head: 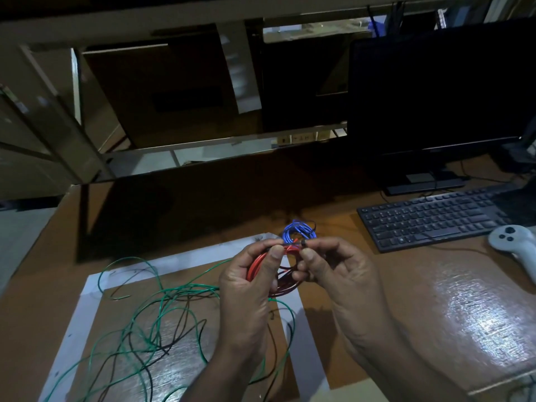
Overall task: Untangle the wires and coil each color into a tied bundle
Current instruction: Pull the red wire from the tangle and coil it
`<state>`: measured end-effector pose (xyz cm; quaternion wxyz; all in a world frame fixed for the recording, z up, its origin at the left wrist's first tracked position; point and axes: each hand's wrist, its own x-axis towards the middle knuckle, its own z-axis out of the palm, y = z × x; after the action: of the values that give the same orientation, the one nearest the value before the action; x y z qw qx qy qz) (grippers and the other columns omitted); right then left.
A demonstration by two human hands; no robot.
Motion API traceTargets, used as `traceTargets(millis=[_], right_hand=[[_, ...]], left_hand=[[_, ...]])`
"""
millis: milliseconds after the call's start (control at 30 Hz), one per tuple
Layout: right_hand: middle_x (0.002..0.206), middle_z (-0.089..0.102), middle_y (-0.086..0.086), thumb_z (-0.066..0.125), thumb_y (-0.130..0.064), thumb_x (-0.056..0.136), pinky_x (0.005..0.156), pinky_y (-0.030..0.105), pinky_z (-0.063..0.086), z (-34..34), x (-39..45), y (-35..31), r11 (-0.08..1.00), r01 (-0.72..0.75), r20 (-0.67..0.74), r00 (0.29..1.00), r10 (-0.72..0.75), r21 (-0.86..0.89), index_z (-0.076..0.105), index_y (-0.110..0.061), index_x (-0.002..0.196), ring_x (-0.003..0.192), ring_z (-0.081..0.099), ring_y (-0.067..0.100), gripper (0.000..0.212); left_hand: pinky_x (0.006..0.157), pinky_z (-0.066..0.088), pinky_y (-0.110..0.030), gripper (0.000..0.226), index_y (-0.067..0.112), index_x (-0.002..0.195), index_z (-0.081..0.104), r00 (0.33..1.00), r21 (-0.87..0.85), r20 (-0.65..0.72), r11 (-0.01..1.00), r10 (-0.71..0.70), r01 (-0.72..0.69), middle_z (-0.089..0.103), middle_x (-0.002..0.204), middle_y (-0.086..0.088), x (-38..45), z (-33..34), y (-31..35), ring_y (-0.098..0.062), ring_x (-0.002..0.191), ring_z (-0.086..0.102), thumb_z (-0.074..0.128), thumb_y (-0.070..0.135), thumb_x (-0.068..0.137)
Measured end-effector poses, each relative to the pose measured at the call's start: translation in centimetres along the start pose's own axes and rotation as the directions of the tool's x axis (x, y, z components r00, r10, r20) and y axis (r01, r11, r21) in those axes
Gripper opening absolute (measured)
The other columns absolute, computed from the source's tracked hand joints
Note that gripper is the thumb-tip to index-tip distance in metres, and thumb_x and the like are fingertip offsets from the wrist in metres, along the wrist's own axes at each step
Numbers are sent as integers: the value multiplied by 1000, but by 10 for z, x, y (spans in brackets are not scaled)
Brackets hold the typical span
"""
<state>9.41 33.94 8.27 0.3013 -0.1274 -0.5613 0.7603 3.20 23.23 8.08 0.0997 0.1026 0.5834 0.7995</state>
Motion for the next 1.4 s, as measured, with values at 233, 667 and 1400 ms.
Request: traceTargets(millis=[233, 667, 1400], right_hand=[[77, 71, 8, 72, -13, 83, 70, 32, 59, 0, 1, 0, 1000, 0, 0, 1000, 0, 2, 78, -25, 88, 71, 70, 19, 14], [78, 71, 8, 73, -13, 83, 72, 33, 59, -1, 2, 1, 1000, -7, 3, 1000, 7, 0, 77, -25, 88, 73, 70, 20, 13], [79, 72, 9, 72, -18, 87, 65, 29, 57, -1, 4, 2, 990, 46, 15, 999, -44, -133, 76, -26, 91, 66, 69, 19, 10]], left_hand=[[63, 45, -22, 30, 17, 97, 79, 1000, 15, 4, 1000, 1, -1, 66, 80, 6, 1, 0, -1, -5, 59, 45, 73, 38, 76], [63, 48, -20, 31, 15, 102, 79, 999, 35, 32, 999, 6, -7, 72, 93, -1, 2, -2, -2, -2, 61, 47, 72, 37, 80], [54, 48, -10, 11, 4, 93, 73, 997, 14, 68, 999, 39, -40, 73, 75, 6, -4, 5, 0, 3, 61, 62, 65, 9, 87]])
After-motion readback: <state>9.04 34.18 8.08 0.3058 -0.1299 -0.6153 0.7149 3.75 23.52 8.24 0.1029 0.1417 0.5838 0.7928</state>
